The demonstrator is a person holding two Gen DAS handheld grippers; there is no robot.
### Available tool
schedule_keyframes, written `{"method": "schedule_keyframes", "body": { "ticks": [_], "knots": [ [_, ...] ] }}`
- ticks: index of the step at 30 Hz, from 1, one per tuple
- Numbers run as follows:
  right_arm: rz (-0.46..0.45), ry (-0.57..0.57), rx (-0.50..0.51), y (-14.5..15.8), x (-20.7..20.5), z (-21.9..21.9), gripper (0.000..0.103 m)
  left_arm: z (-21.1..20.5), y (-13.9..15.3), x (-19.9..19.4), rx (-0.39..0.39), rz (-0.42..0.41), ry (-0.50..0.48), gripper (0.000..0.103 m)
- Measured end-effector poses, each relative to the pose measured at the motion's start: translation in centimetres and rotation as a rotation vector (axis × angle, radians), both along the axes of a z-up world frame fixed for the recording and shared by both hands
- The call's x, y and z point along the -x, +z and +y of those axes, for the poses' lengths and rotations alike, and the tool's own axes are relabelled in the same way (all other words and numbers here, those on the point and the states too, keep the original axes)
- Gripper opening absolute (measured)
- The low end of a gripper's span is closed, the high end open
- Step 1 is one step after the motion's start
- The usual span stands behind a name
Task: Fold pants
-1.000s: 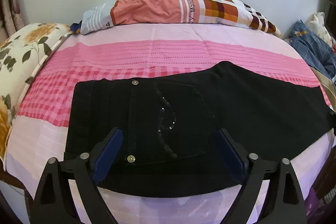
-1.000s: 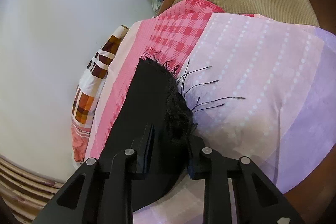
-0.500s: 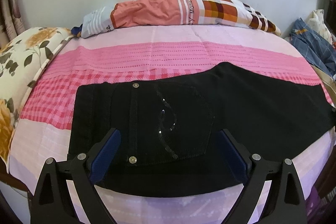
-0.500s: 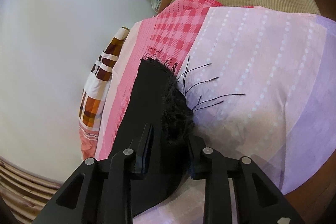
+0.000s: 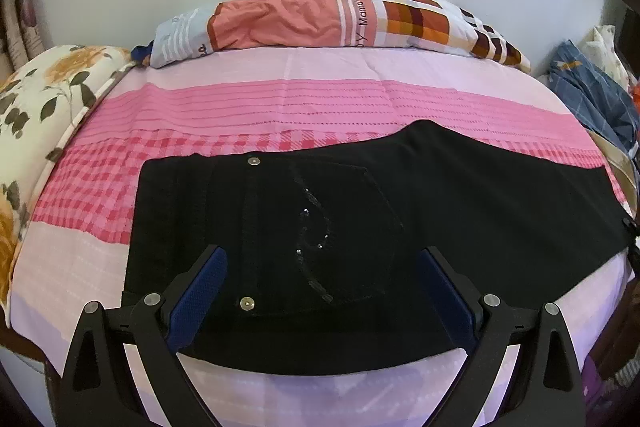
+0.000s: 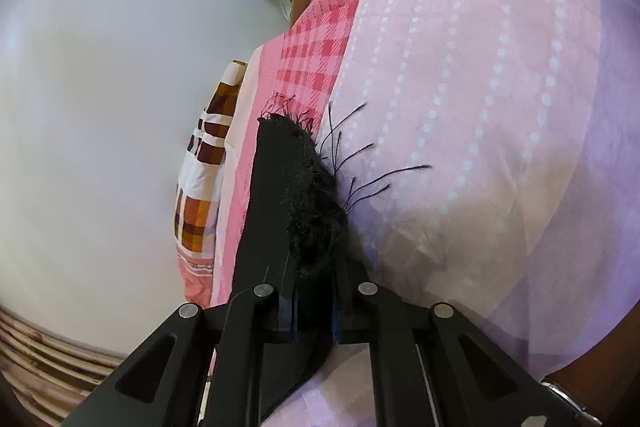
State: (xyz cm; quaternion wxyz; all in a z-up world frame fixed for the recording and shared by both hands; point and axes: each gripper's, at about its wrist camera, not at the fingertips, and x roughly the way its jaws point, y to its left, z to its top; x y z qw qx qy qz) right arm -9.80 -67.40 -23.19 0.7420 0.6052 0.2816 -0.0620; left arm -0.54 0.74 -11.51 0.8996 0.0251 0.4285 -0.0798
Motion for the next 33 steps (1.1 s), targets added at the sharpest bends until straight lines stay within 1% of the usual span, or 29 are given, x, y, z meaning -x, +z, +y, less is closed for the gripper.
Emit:
{"method": "schedule_keyframes", "body": {
  "ticks": [2,3,4,7,9,13,17,21,26,33],
  "knots": [
    [-0.007,-0.007,-0.036,-0.4,0.0,-0.2,0.007,-0.1,0.0,0.0,-0.005,-0.001,-0.004,0.096],
    [-0.005,-0.01,-0.044,-0.5,0.1,-0.2,0.005,-0.1,0.0,0.1,-0.007,-0.002,-0.006,0.096],
    [0.005,-0.008,-0.03,-0.3,0.0,-0.1,0.005,-0.2,0.0,0.1,-0.006,-0.003,-0.009,0.096],
    [0.085,0.04,0.118,1.6,-1.1,0.6,0.007,-0.1,0.1,0.0,-0.012,-0.005,-0.007,0.096],
    [0.103,0.048,0.145,2.2,-1.4,0.8,0.008,0.1,0.2,0.0,-0.004,-0.005,-0.002,0.096],
    [0.112,0.044,0.143,2.4,-1.5,0.8,0.008,0.5,0.4,-0.1,0.005,-0.006,0.013,0.096],
    [0.084,0.047,0.12,3.2,-1.7,1.1,0.008,0.7,0.4,-0.2,-0.003,-0.004,0.018,0.096],
    [0.067,0.088,0.114,4.5,-3.1,2.4,0.008,0.5,0.3,-0.2,-0.007,0.0,0.013,0.096],
    [0.058,0.153,0.113,5.2,-4.9,4.6,0.008,0.3,0.2,0.0,-0.02,-0.001,-0.003,0.096],
    [0.05,0.171,0.083,5.3,-5.2,5.8,0.008,-0.4,0.0,0.1,-0.053,-0.006,-0.024,0.096]
  ]
}}
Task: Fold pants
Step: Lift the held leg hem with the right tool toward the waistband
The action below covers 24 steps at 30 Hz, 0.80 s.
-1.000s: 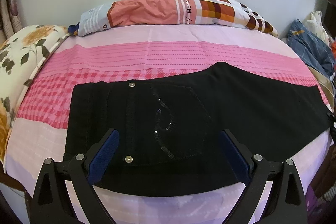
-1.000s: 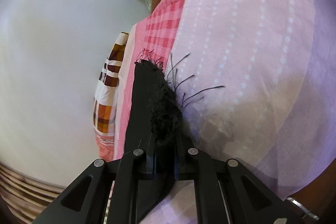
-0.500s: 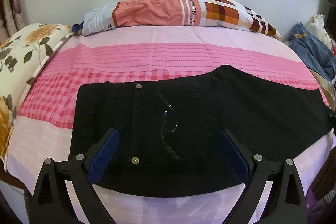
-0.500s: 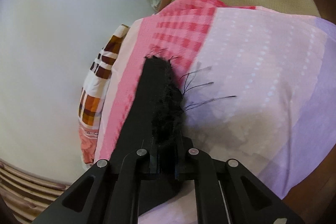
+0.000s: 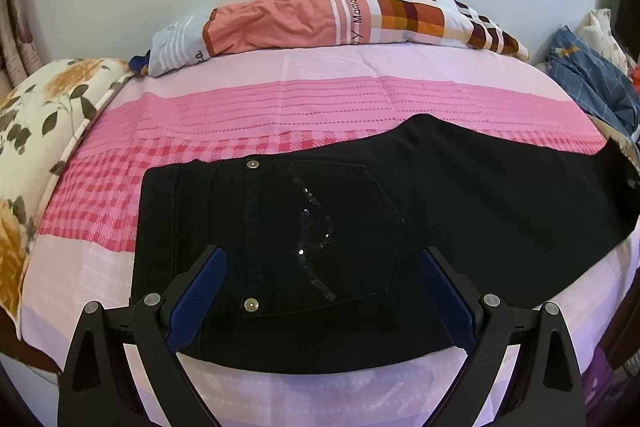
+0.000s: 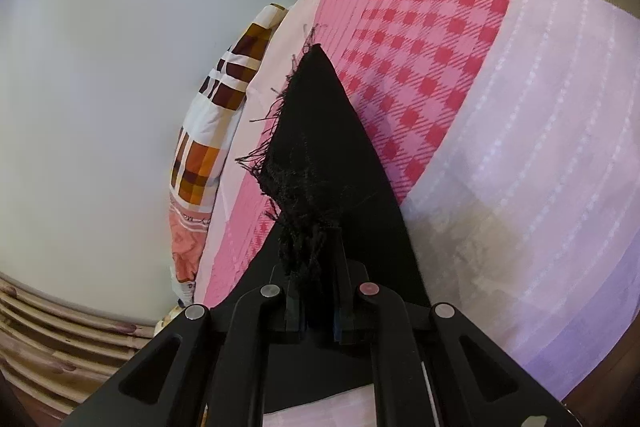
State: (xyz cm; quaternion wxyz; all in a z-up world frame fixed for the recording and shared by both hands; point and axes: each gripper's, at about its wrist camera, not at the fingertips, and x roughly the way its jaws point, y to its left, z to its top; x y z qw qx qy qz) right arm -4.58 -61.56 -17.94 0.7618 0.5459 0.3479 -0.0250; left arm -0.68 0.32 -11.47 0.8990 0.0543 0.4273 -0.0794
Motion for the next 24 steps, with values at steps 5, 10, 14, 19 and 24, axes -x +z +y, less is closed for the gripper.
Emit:
{"method": "schedule_keyframes", "body": {
  "ticks": [5,10,14,19,24],
  "knots": [
    [-0.008,0.018,-0.009,0.6,-1.3,1.2,0.008,-0.5,-0.3,0.0,-0.024,0.005,-0.013,0.096],
    [-0.027,0.055,-0.006,1.6,-2.5,2.8,0.008,-0.8,-0.3,0.2,-0.047,-0.001,-0.023,0.096],
    [-0.036,0.09,-0.01,2.0,-3.6,4.2,0.008,-1.0,-0.3,0.2,-0.062,0.0,-0.031,0.096],
    [-0.03,0.137,-0.029,1.8,-4.9,6.3,0.008,-1.1,-0.5,0.2,-0.067,0.003,-0.033,0.096],
    [-0.021,0.209,-0.049,1.3,-6.3,9.3,0.008,-1.2,-0.4,0.2,-0.066,0.003,-0.03,0.096]
  ]
}}
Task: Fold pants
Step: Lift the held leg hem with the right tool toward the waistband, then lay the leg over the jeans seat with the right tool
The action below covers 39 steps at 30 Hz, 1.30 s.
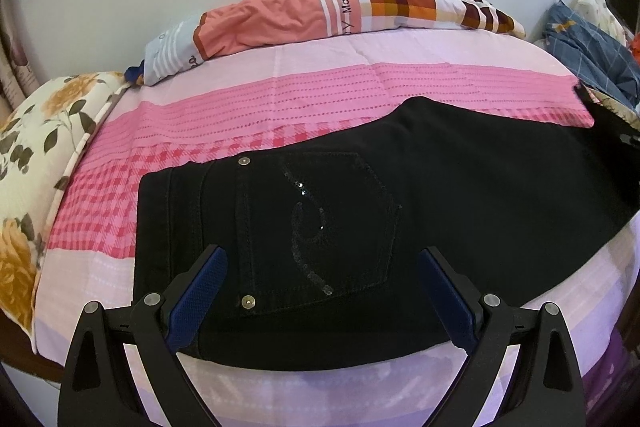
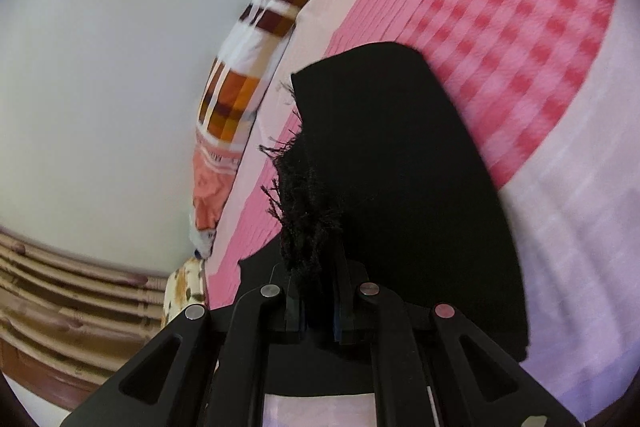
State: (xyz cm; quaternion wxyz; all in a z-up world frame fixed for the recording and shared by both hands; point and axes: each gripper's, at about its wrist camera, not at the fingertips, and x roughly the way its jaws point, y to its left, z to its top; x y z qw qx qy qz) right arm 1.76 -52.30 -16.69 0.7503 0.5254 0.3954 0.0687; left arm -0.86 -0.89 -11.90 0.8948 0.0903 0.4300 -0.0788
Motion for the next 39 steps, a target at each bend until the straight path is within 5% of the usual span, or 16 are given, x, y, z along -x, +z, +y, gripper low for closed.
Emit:
{"method": "schedule_keyframes", "body": {
  "ticks": [39],
  "knots": [
    [0.043,0.265,-0.093,-2.4,-4.8,13.2,0.01,0.2,-1.6,-0.5,-0.061,0.057,-0.022,0.096]
  ]
}}
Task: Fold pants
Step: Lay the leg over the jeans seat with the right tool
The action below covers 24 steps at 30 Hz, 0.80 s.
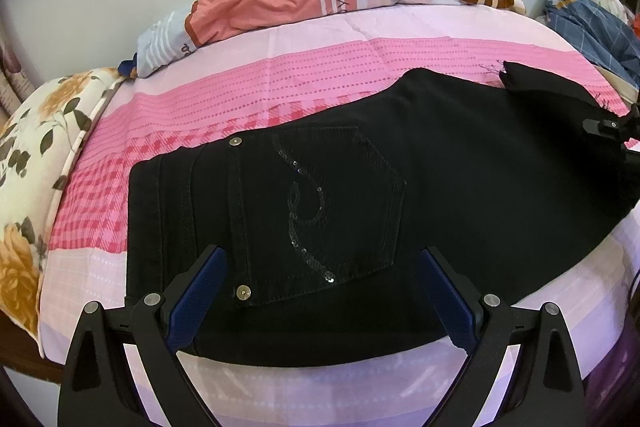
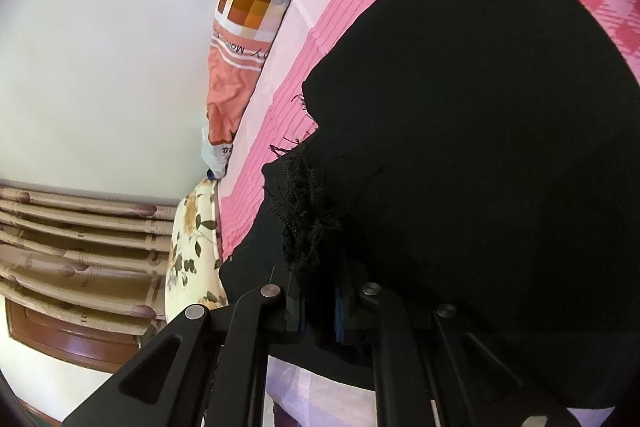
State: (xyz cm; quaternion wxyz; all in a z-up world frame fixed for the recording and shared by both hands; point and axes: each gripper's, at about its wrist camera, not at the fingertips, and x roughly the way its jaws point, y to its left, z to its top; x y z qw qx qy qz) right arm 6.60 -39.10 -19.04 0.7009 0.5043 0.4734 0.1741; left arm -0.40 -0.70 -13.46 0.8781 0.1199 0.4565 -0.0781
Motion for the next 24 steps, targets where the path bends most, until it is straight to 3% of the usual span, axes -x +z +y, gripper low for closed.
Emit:
{"method": "schedule_keyframes", "body": {
  "ticks": [24],
  "knots": [
    [0.002,0.129,-0.032,-0.2,-1.7,5.3,0.011,0.7,-0.7,-0.4,0.01,0.037,0.016,0.096]
  ]
}}
